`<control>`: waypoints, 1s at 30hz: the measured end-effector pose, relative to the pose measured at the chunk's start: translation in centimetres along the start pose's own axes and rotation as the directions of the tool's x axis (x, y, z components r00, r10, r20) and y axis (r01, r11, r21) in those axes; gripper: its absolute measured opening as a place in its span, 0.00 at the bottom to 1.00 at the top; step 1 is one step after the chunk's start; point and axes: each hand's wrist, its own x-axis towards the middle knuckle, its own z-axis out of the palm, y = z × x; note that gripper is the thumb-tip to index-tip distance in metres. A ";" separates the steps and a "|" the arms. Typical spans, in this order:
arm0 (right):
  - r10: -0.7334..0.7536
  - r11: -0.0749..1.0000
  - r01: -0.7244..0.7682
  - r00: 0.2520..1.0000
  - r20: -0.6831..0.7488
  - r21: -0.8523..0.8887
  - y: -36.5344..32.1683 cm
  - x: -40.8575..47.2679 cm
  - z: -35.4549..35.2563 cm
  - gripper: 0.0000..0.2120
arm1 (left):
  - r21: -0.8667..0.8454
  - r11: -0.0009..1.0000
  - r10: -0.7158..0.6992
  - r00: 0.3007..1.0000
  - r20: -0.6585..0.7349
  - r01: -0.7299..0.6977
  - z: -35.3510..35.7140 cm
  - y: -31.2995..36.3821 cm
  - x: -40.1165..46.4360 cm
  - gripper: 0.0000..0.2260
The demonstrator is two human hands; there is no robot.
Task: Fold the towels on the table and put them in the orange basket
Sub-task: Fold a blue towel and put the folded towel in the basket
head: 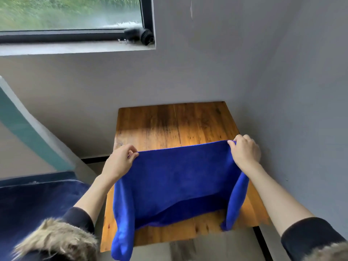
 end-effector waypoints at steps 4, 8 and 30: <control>0.001 0.997 0.005 0.996 0.085 -0.074 0.2 6.4 4.1 0.15 | 0.062 0.995 -0.088 0.995 0.052 0.084 2.8 0.7 5.9 0.07; -0.010 0.992 0.028 0.989 0.147 -0.122 0.5 12.2 7.4 0.14 | 0.102 0.985 -0.148 0.986 0.077 0.139 5.2 1.2 11.4 0.08; -0.277 0.961 0.264 0.892 0.356 0.085 -12.6 4.9 26.1 0.23 | 0.028 0.944 -0.329 0.929 0.166 0.329 14.1 -12.8 13.6 0.10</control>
